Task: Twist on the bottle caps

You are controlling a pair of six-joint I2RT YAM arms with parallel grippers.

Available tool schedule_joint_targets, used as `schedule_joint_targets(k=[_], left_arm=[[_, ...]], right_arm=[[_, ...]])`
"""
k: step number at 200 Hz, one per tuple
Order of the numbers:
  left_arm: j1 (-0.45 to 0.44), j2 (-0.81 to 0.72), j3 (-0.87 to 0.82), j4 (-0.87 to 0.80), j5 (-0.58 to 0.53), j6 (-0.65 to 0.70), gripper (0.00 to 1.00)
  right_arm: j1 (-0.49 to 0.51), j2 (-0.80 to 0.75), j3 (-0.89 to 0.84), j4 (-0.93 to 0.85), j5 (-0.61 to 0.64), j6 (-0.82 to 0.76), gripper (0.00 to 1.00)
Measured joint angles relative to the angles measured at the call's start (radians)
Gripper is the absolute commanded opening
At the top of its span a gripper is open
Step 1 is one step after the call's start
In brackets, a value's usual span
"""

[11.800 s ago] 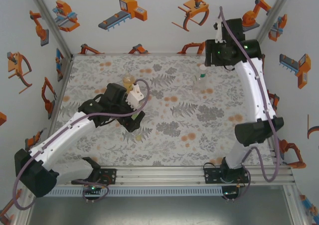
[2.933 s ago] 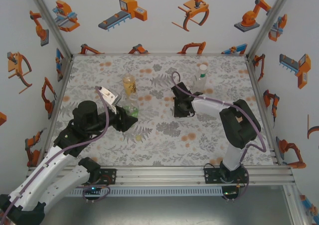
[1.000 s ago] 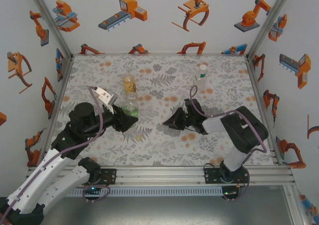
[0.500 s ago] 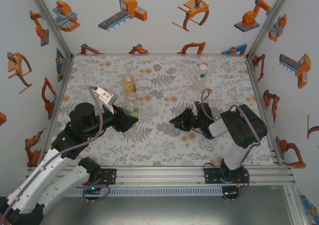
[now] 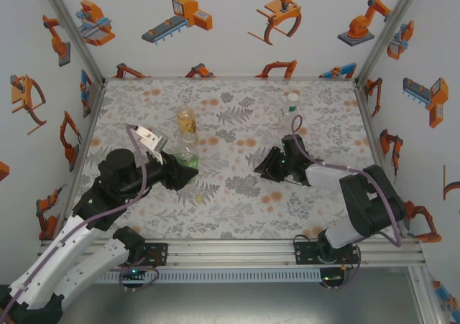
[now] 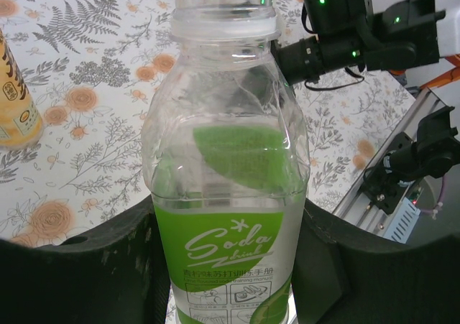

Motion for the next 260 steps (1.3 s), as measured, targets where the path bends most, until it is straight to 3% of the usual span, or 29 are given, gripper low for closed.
schedule_joint_targets(k=[55, 114, 173, 260], left_arm=[[0.0, -0.009, 0.0, -0.001, -0.006, 0.0, 0.11], [0.0, -0.051, -0.001, -0.028, -0.034, -0.014, 0.13], [0.0, -0.105, -0.031, -0.037, -0.086, -0.06, 0.14], [0.0, -0.048, -0.031, -0.048, -0.085, -0.071, 0.13]], right_arm=[[0.082, 0.033, 0.228, -0.351, 0.145, -0.177, 0.4], [0.245, 0.164, 0.476, -0.542, 0.276, -0.272, 0.49], [0.318, 0.217, 0.493, -0.626, 0.322, -0.284, 0.49], [0.342, 0.248, 0.492, -0.627, 0.337, -0.283, 0.45]])
